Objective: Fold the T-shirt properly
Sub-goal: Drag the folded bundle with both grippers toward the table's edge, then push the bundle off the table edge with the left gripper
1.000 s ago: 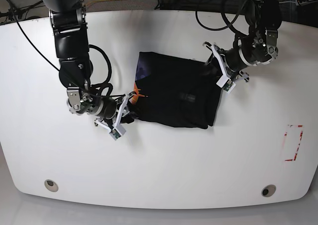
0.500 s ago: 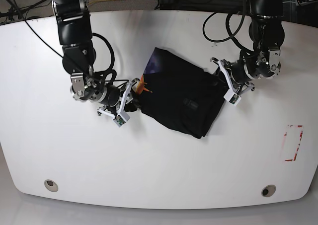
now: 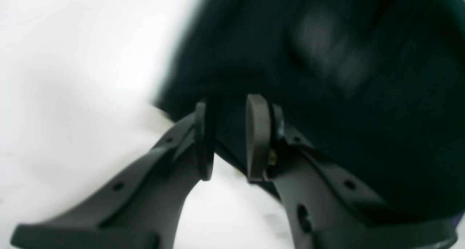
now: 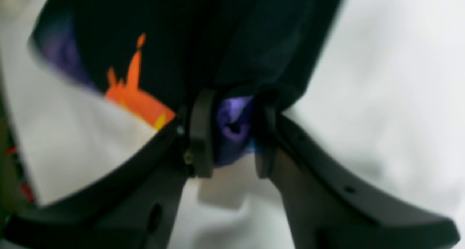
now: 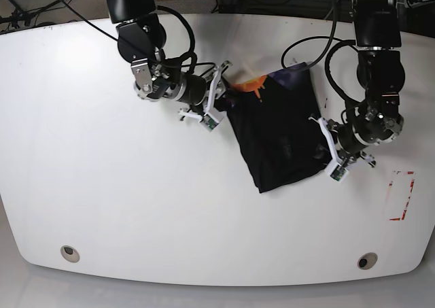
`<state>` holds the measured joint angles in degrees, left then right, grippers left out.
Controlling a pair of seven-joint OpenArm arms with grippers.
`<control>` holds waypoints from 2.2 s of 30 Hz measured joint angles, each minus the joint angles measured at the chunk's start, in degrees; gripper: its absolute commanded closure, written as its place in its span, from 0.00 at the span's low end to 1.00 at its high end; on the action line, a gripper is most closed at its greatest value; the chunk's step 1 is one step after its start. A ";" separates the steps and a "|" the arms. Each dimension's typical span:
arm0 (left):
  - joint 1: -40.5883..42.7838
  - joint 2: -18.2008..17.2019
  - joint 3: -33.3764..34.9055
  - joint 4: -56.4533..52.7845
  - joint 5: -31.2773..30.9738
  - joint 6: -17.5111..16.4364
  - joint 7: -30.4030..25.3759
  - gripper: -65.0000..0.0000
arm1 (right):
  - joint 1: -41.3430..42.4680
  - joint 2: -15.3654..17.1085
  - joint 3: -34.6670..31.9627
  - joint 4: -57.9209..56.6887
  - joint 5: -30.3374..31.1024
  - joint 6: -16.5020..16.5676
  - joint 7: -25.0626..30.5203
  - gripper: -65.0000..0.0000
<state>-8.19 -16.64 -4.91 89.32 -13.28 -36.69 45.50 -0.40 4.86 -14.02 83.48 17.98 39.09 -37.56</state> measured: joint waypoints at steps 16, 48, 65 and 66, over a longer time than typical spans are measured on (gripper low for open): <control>12.35 4.57 -10.27 11.67 0.44 0.28 2.78 0.79 | 0.74 -7.63 -7.21 1.90 -1.05 -0.57 -4.81 0.76; 21.49 24.59 -12.24 20.87 -0.46 36.00 1.14 0.47 | 4.57 -3.23 1.18 11.93 -0.79 -0.11 -14.14 0.75; 22.05 21.77 -3.91 10.32 -1.07 44.24 -6.54 0.47 | 4.57 -3.19 1.20 12.04 -0.59 -0.09 -14.12 0.75; 21.86 20.72 -3.85 9.79 -1.62 43.87 -6.56 0.47 | 4.55 -3.26 1.40 12.04 -0.59 -0.09 -14.12 0.75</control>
<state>13.67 4.08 -8.75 99.11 -14.90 7.18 38.94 4.14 1.61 -12.62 95.53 17.39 39.00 -51.68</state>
